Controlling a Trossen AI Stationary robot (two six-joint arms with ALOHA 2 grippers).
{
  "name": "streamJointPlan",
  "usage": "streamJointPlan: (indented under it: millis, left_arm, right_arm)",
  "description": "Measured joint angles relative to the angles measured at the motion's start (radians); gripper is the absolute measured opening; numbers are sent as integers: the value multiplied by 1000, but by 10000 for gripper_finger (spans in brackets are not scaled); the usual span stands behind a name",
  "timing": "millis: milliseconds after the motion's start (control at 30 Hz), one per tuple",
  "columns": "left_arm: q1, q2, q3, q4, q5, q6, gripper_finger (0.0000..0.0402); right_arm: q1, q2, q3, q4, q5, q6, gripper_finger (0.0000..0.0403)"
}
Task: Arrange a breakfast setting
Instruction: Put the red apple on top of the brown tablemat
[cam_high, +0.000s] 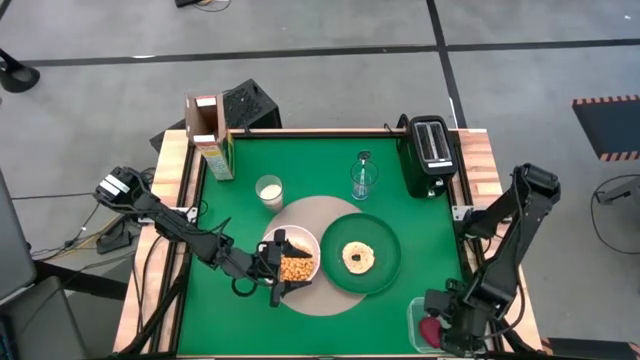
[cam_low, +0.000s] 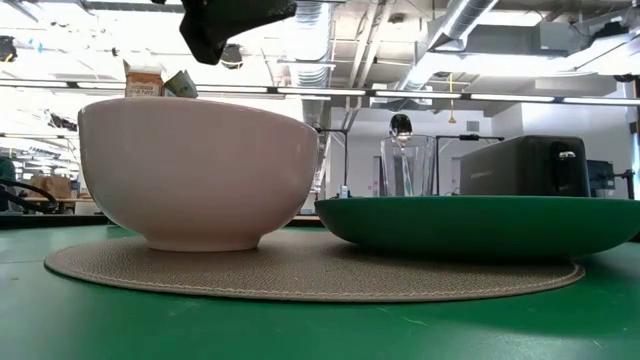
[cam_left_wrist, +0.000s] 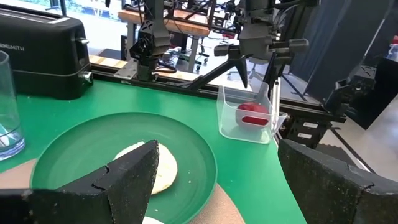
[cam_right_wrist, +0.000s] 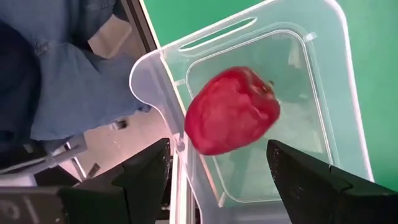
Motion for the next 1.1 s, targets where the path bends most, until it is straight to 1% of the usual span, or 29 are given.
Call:
streamJointPlan:
  millis: [100, 200, 400, 500, 633, 700, 900, 1100]
  left_arm:
    - [0, 0, 0, 0, 0, 0, 316]
    - [0, 0, 0, -6, 0, 0, 316]
    - [0, 0, 0, -10, 0, 10, 316]
    - [0, 0, 0, -11, 0, 23, 316]
    - [0, 0, 0, -12, 1, 26, 316]
    - [0, 0, 0, -13, 1, 26, 316]
    - [0, 0, 0, -18, 1, 25, 316]
    - [0, 0, 0, -18, 1, 24, 316]
  right_arm:
    - [4, 4, 0, 14, 1, 44, 297]
    - [23, 5, 0, 26, 5, 53, 297]
    - [45, 5, 0, 19, 48, 150, 302]
    - [54, 26, 0, 17, 79, 153, 323]
    - [52, 63, 1, 5, 74, 151, 376]
    - [49, 85, 0, 5, 62, 133, 393]
    - [47, 133, 0, 9, 58, 130, 383]
    - [46, 175, 0, 3, 55, 125, 386]
